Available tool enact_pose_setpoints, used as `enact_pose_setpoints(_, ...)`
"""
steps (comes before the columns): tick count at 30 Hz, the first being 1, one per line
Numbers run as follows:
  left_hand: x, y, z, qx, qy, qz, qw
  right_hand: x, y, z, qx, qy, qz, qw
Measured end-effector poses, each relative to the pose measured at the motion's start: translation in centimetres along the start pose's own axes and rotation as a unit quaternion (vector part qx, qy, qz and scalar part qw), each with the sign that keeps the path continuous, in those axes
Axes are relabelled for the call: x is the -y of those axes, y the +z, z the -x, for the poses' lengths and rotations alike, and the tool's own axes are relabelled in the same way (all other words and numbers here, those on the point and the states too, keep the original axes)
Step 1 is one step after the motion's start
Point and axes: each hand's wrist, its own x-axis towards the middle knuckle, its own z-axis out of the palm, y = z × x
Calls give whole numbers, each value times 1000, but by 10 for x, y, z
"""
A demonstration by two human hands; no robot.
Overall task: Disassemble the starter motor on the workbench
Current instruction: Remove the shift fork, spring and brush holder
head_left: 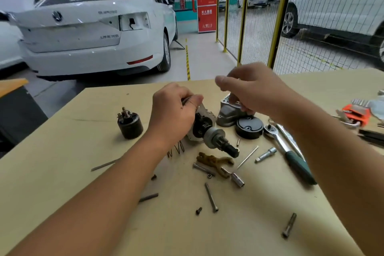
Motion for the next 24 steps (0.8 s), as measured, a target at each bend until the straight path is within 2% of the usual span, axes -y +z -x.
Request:
enact_pose_setpoints(2, 0, -2, -12, -23, -63, 47, 997, -15, 6, -6, -11, 64, -135, 989)
enact_pose_setpoints(4, -1, -3, -26, -63, -158, 144, 975, -31, 11, -11, -17, 85, -201, 976)
enact_pose_setpoints(6, -4, -5, -42, -93, -250, 267, 926, -44, 21, -12, 11, 47, -166, 985)
enact_pose_setpoints(8, -9, -7, -59, -102, -302, 335, 887, -49, 32, -9, 61, -3, -120, 991)
enact_pose_setpoints(10, -11, -8, -69, -115, -311, 328, 885, -52, 38, -8, 79, -21, -97, 992)
enact_pose_setpoints(14, 3, -3, -62, -125, -291, 268, 910, -56, 37, -14, -6, -28, -93, 995)
enact_pose_setpoints(16, 11, 2, -52, -129, -289, 247, 916, -56, 41, -14, -25, -53, -67, 996)
enact_pose_setpoints(21, 20, -2, -50, -150, -326, 269, 894, -50, 48, -7, -38, -108, -90, 989)
enact_pose_setpoints(24, 16, -4, -47, -108, -335, 286, 891, -43, 51, -9, -65, -119, -140, 981)
